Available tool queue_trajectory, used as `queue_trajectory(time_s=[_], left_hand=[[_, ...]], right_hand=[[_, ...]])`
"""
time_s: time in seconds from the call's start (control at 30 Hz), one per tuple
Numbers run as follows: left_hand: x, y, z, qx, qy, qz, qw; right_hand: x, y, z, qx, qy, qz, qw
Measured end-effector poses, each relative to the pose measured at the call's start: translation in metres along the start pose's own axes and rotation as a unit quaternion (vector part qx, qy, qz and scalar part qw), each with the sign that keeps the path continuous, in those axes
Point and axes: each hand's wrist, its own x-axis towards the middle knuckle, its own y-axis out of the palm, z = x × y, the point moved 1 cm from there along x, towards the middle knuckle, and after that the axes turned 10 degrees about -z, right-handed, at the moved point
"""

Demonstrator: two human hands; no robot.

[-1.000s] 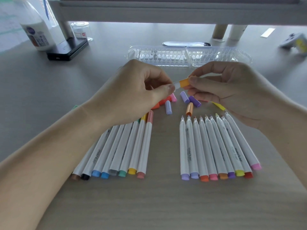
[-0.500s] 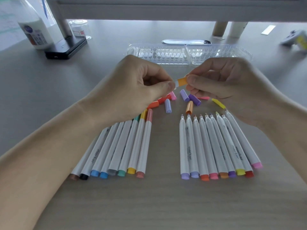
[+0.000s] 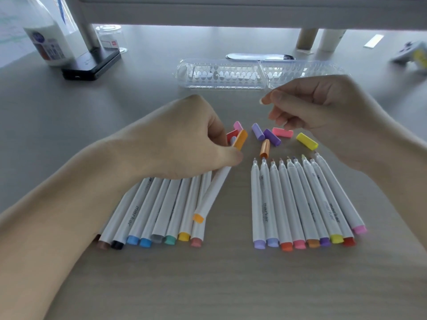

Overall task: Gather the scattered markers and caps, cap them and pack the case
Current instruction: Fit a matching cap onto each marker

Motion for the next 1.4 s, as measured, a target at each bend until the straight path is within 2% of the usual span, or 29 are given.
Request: queue_trajectory(time_s=[0.23,0.37,0.53,0.7,1.0,1.27,1.4], left_hand=[[-0.004,0.005,0.000,0.103,0.010,0.015,0.995],[-0.003,0.004,0.002,0.097,0.023,0.015,0.995],[-0.004,0.004,0.003,0.093,0.033,0.017,0.995],[-0.002,0.002,0.003,0.091,0.027,0.027,0.995],[-0.001,0.003,0.004,0.087,0.025,0.024,0.996],[-0.004,0.016,-0.010,-0.034,0.116,-0.026,0.992],[-0.007,0.018,-0.011,-0.043,0.156,0.010,0.987]], right_hand=[[0.008,-0.011,-0.008,-0.083,0.012,-0.015,0.996],[0.011,-0.017,-0.013,-0.131,0.010,-0.017,0.991],[0.010,-0.028,-0.020,-0.244,-0.006,-0.007,0.970],[0.009,-0.030,-0.020,-0.287,0.002,-0.001,0.958],[0.005,-0.027,-0.018,-0.300,0.009,0.014,0.954],[0.006,-0.023,-0.011,-0.258,0.065,-0.001,0.964],[0.006,-0.022,-0.010,-0.237,0.079,-0.013,0.968]])
